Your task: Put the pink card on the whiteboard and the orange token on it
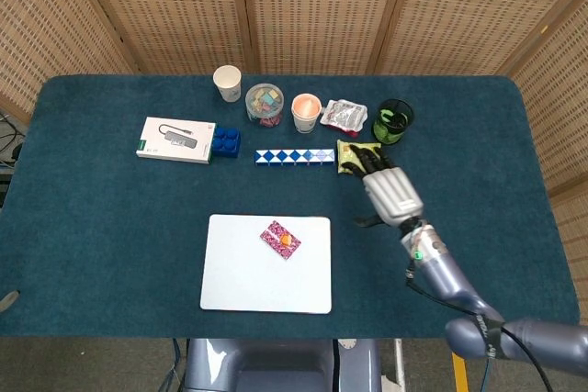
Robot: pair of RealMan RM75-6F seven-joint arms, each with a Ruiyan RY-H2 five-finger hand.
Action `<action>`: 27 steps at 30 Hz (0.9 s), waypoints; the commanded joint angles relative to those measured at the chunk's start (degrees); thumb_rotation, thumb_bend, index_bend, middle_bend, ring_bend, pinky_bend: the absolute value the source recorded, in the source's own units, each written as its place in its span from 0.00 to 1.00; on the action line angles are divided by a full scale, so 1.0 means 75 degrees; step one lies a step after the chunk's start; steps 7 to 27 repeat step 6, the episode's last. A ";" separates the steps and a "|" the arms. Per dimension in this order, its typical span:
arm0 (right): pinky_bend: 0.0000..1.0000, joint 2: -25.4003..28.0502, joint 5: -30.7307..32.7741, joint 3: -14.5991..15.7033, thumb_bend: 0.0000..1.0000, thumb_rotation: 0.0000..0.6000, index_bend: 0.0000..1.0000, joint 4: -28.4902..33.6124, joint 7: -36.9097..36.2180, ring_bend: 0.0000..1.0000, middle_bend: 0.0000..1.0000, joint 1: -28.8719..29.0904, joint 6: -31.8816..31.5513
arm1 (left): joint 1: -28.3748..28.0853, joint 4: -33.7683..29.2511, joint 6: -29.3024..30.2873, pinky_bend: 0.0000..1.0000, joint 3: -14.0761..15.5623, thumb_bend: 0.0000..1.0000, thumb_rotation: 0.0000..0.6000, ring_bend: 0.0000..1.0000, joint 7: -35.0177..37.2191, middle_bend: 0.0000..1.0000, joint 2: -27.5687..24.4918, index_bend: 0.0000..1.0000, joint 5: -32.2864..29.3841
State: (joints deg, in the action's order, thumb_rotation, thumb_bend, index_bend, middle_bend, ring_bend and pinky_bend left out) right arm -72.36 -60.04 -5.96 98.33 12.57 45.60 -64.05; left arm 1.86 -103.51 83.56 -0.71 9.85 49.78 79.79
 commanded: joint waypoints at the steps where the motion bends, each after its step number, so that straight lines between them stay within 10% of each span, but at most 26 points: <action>1: 0.00 0.0660 -0.1058 0.0554 0.00 1.00 0.03 -0.0903 -0.1965 0.00 0.00 -0.1509 -0.1143 | 0.0009 -0.0041 0.0049 0.00 0.0027 0.00 1.00 0.00 -0.0112 0.00 0.0017 0.00 0.0088; 6: 0.00 0.0477 -0.1569 0.0774 0.00 1.00 0.00 -0.1927 -0.3433 0.00 0.00 -0.2453 -0.1825 | 0.0056 -0.0139 0.0183 0.00 0.0090 0.00 1.00 0.00 -0.0351 0.00 0.0069 0.00 0.0259; 27: 0.00 0.0477 -0.1569 0.0774 0.00 1.00 0.00 -0.1927 -0.3433 0.00 0.00 -0.2453 -0.1825 | 0.0056 -0.0139 0.0183 0.00 0.0090 0.00 1.00 0.00 -0.0351 0.00 0.0069 0.00 0.0259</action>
